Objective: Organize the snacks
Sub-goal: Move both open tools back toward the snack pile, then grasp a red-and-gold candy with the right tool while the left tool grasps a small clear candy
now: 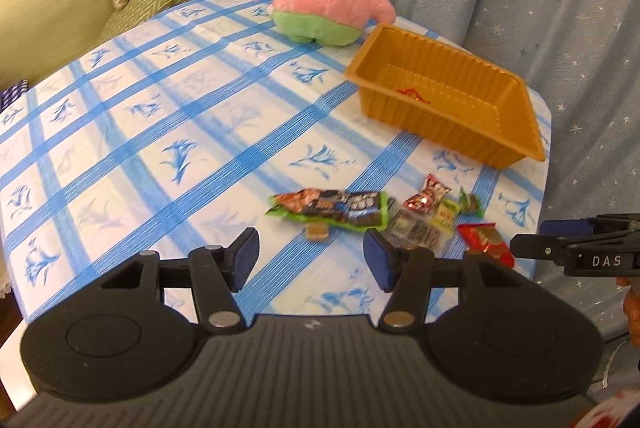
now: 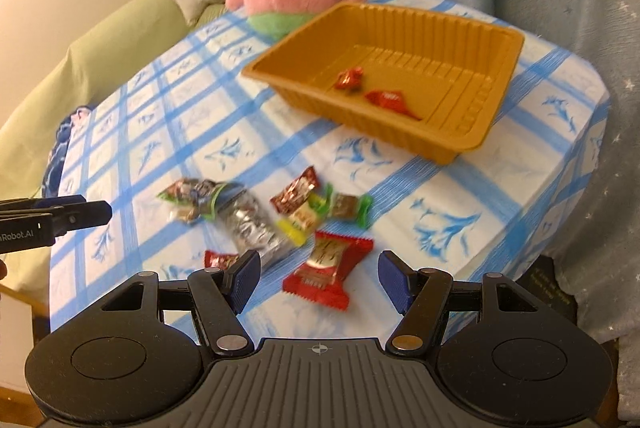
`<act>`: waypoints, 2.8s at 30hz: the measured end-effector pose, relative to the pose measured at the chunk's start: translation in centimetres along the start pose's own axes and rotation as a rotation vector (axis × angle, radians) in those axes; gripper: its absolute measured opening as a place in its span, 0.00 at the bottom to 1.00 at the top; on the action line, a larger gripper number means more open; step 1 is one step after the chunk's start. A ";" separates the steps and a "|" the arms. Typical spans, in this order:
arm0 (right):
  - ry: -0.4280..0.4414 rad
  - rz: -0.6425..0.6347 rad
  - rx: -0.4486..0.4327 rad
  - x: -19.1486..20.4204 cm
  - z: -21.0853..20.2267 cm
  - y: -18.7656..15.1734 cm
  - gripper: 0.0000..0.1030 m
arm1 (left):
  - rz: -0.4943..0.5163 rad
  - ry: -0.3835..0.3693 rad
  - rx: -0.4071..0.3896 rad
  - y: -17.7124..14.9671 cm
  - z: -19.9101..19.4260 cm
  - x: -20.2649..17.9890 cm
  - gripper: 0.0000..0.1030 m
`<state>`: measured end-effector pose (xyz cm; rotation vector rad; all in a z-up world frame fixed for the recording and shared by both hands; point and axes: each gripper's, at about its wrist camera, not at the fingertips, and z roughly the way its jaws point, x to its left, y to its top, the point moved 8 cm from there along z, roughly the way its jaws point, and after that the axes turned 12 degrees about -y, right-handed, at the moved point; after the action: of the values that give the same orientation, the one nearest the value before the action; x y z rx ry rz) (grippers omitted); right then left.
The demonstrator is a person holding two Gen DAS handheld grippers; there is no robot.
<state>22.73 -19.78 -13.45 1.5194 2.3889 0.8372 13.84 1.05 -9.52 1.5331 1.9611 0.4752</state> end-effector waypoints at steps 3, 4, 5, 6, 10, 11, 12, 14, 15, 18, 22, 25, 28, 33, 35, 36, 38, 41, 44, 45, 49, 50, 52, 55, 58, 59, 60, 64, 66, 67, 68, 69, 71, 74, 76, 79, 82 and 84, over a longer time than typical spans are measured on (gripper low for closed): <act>0.001 -0.007 0.009 0.5 0.5 -0.3 0.64 | -0.012 0.009 0.007 -0.7 -0.3 0.5 0.53; 0.002 -0.007 0.012 0.5 0.6 -0.3 0.63 | -0.017 0.010 0.009 -0.9 -0.3 0.6 0.53; 0.001 -0.005 0.015 0.6 0.8 -0.4 0.63 | -0.022 0.011 0.011 -1.1 -0.4 0.7 0.53; -0.001 -0.003 0.017 0.6 1.0 -0.4 0.63 | -0.026 0.012 0.012 -1.2 -0.5 0.8 0.53; -0.012 0.014 0.025 0.5 1.9 -0.4 0.63 | -0.034 0.020 0.013 -1.7 -0.5 1.1 0.53; -0.018 0.017 0.028 0.4 2.1 -0.4 0.63 | -0.035 0.021 0.013 -1.8 -0.5 1.2 0.53; -0.023 0.018 0.027 0.3 2.4 -0.3 0.63 | -0.036 0.023 0.013 -1.8 -0.5 1.2 0.53; -0.028 0.014 0.025 0.4 2.9 -0.1 0.63 | -0.037 0.024 0.013 -1.9 -0.5 1.3 0.53; -0.032 0.011 0.028 0.4 3.1 0.0 0.63 | -0.037 0.024 0.014 -2.0 -0.4 1.3 0.53; -0.043 -0.001 0.031 0.5 3.8 0.0 0.63 | -0.034 0.023 0.016 -2.1 -0.3 1.4 0.53; -0.055 -0.017 0.042 0.8 4.6 -0.2 0.56 | -0.028 0.020 0.019 -2.2 0.0 1.3 0.53; -0.060 -0.021 0.050 0.8 5.0 -0.3 0.53 | -0.024 0.018 0.022 -2.2 0.2 1.3 0.53; -0.067 -0.020 0.050 0.7 5.3 -0.4 0.52 | -0.022 0.015 0.025 -2.2 0.5 1.2 0.53; -0.087 -0.029 0.048 0.5 5.6 -0.4 0.41 | -0.016 0.009 0.030 -2.3 0.9 1.1 0.52; -0.093 -0.029 0.053 0.3 5.8 -0.5 0.32 | -0.011 0.006 0.030 -2.4 1.1 1.0 0.52; -0.093 -0.030 0.057 0.2 5.9 -0.6 0.31 | -0.010 0.005 0.031 -2.4 1.2 0.9 0.52; -0.091 -0.039 0.055 0.2 5.9 -0.7 0.25 | -0.009 0.002 0.032 -2.5 1.4 0.8 0.52; -0.091 -0.052 0.043 0.2 5.5 -0.8 0.24 | -0.006 -0.001 0.032 -2.6 1.8 0.7 0.52; -0.081 -0.050 0.030 0.2 5.0 -0.6 0.23 | 0.000 -0.006 0.030 -2.6 2.1 0.6 0.52; -0.077 -0.045 0.027 0.2 4.7 -0.6 0.23 | 0.006 -0.007 0.027 -2.6 2.2 0.5 0.52; -0.069 -0.022 0.008 -0.3 3.8 0.0 0.23 | 0.022 -0.004 0.024 -2.6 2.9 0.5 0.52; -0.068 -0.016 0.003 -0.4 3.5 0.2 0.23 | 0.024 -0.003 0.025 -2.6 3.2 0.6 0.52; -0.066 -0.005 -0.009 -0.6 3.0 0.5 0.23 | 0.027 -0.003 0.027 -2.6 3.8 0.7 0.51; -0.067 0.008 -0.022 -1.0 2.4 1.0 0.23 | 0.032 -0.005 0.031 -2.4 4.7 0.9 0.49; -0.071 0.021 -0.030 -1.4 2.1 1.3 0.23 | 0.039 -0.011 0.034 -2.2 5.4 0.9 0.45; -0.072 0.026 -0.032 -1.5 2.0 1.3 0.23 | 0.042 -0.015 0.036 -2.1 5.7 0.9 0.45; -0.072 0.030 -0.033 -1.6 2.0 1.4 0.23 | 0.045 -0.019 0.036 -2.0 6.1 0.9 0.45; -0.078 0.043 -0.036 -2.1 1.9 1.5 0.23 | 0.070 -0.025 0.038 -1.8 7.1 0.8 0.44; -0.080 0.048 -0.036 -2.2 1.8 1.6 0.23 | 0.095 -0.027 0.043 -1.8 7.6 0.7 0.43; -0.081 0.051 -0.036 -2.3 1.8 1.6 0.23 | 0.107 -0.027 0.047 -1.8 7.9 0.7 0.43; -0.082 0.054 -0.036 -2.5 1.8 1.7 0.23 | 0.119 -0.026 0.052 -1.7 8.2 0.7 0.42; -0.084 0.056 -0.036 -2.6 1.8 1.7 0.23 | 0.128 -0.027 0.057 -1.7 8.5 0.6 0.42; -0.088 0.061 -0.034 -2.7 1.9 1.8 0.23 | 0.138 -0.029 0.066 -1.6 9.0 0.6 0.41; -0.093 0.066 -0.031 -2.9 2.0 1.8 0.23 | 0.144 -0.032 0.074 -1.5 9.8 0.6 0.41; -0.095 0.068 -0.030 -3.0 2.0 1.8 0.23 | 0.148 -0.038 0.080 -1.4 10.3 0.6 0.41; -0.097 0.071 -0.026 -3.2 2.2 1.8 0.23 | 0.158 -0.036 0.087 -1.4 11.0 0.7 0.41; -0.100 0.075 -0.025 -3.3 2.2 1.8 0.23 | 0.160 -0.029 0.084 -1.3 11.4 0.9 0.41; -0.103 0.078 -0.023 -3.4 2.2 1.8 0.23 | 0.155 -0.023 0.085 -1.2 11.6 1.1 0.40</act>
<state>26.65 -21.41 -14.77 1.6147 2.2534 0.7798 20.31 0.82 -19.31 1.7454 1.8745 0.4405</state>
